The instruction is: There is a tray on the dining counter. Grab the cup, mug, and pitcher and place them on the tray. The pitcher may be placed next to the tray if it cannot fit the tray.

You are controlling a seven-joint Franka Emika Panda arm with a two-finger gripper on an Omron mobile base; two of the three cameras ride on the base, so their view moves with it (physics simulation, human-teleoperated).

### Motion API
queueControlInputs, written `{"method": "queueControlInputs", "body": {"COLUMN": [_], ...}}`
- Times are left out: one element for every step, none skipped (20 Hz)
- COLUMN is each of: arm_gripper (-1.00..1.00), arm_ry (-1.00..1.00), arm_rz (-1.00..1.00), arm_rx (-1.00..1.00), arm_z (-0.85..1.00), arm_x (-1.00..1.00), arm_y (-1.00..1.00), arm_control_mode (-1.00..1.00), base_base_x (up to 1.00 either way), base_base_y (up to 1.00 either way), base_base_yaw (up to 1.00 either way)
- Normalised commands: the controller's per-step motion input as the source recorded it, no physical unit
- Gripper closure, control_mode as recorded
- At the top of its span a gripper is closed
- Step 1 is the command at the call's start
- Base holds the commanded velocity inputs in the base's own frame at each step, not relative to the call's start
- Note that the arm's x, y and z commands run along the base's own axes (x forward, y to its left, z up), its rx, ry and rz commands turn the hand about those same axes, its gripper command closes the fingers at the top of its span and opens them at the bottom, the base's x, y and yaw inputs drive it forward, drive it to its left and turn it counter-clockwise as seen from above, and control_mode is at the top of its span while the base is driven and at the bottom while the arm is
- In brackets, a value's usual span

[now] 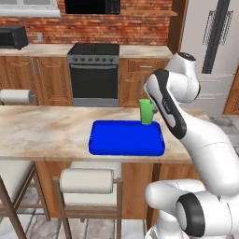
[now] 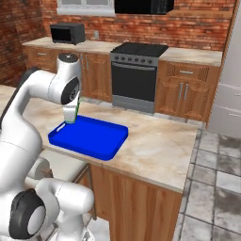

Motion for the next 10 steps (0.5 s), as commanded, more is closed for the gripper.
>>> {"method": "queueControlInputs", "body": {"arm_gripper": [1.00,1.00,1.00,1.00,1.00,1.00,1.00,1.00,1.00,1.00], "arm_ry": [0.00,0.00,0.00,0.00,0.00,-0.01,-0.01,0.00,0.00,0.00], "arm_rz": [0.09,0.07,0.06,0.06,0.05,0.04,0.02,0.00,0.00,0.00], "arm_rx": [-0.03,-0.02,-0.01,-0.01,0.00,0.00,0.00,0.00,0.00,0.00], "arm_z": [-0.44,-0.41,-0.39,-0.34,-0.28,-0.23,-0.21,-0.21,-0.19,-0.19], "arm_x": [0.31,0.33,0.32,0.30,0.34,0.37,0.38,0.43,0.52,0.53], "arm_y": [0.62,0.60,0.59,0.55,0.46,0.34,0.29,0.21,0.03,0.00], "arm_control_mode": [-1.00,-1.00,-1.00,-1.00,-1.00,-1.00,-1.00,-1.00,-1.00,-1.00], "base_base_x": [0.00,0.00,0.00,0.00,0.00,0.00,0.00,0.00,0.00,0.00], "base_base_y": [0.00,0.00,0.00,0.00,0.00,0.00,0.00,0.00,0.00,0.00], "base_base_yaw": [0.00,0.00,0.00,0.00,0.00,0.00,0.00,0.00,0.00,0.00]}}
